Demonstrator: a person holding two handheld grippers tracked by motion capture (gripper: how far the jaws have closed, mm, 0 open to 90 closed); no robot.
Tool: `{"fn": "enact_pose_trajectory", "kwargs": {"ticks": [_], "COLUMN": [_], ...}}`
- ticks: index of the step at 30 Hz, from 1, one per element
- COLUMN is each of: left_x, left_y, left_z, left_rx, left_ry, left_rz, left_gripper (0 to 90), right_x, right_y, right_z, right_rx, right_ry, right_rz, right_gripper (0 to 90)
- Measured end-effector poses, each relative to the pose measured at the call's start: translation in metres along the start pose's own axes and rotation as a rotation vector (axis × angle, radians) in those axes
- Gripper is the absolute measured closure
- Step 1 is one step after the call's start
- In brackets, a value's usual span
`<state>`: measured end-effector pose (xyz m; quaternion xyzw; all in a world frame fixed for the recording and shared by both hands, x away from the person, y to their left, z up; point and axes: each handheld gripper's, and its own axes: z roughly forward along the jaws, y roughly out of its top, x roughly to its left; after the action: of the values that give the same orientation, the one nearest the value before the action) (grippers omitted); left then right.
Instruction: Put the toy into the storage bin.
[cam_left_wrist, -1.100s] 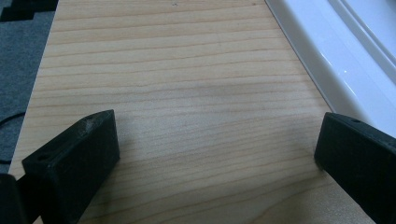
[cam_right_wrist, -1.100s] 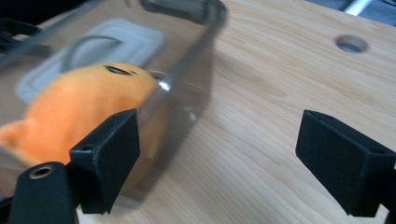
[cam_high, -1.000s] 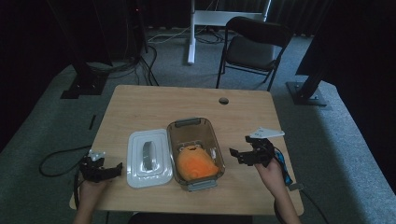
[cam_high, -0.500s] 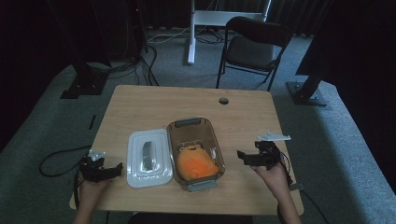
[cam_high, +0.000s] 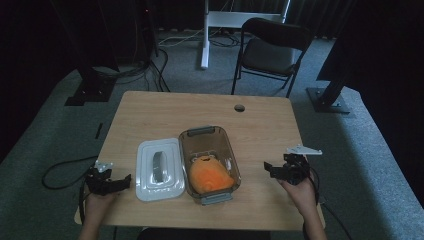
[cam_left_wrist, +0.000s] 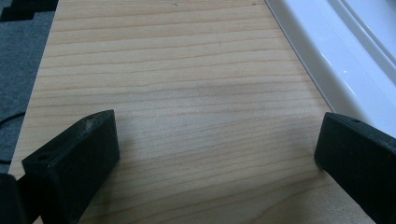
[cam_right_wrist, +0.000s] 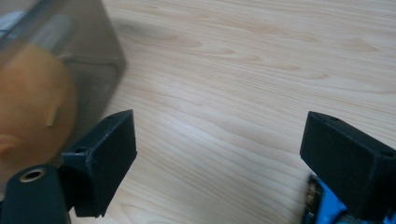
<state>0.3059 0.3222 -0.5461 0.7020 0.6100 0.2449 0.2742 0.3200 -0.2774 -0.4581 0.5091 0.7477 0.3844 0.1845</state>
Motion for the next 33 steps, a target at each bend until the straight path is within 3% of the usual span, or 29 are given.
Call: {"fn": "enact_pose_trajectory", "kwargs": {"ticks": [33], "left_x": [0.0], "left_y": [0.0], "left_z": [0.0], "left_rx": [0.001], "left_ry": [0.0], "left_rz": [0.0], "left_gripper": [0.3], "right_x": [-0.063], "right_y": [-0.058], "right_z": [-0.002], "right_rx": [0.113], "right_ry": [-0.205], "right_rz": [0.152], "right_gripper": [10.3]}}
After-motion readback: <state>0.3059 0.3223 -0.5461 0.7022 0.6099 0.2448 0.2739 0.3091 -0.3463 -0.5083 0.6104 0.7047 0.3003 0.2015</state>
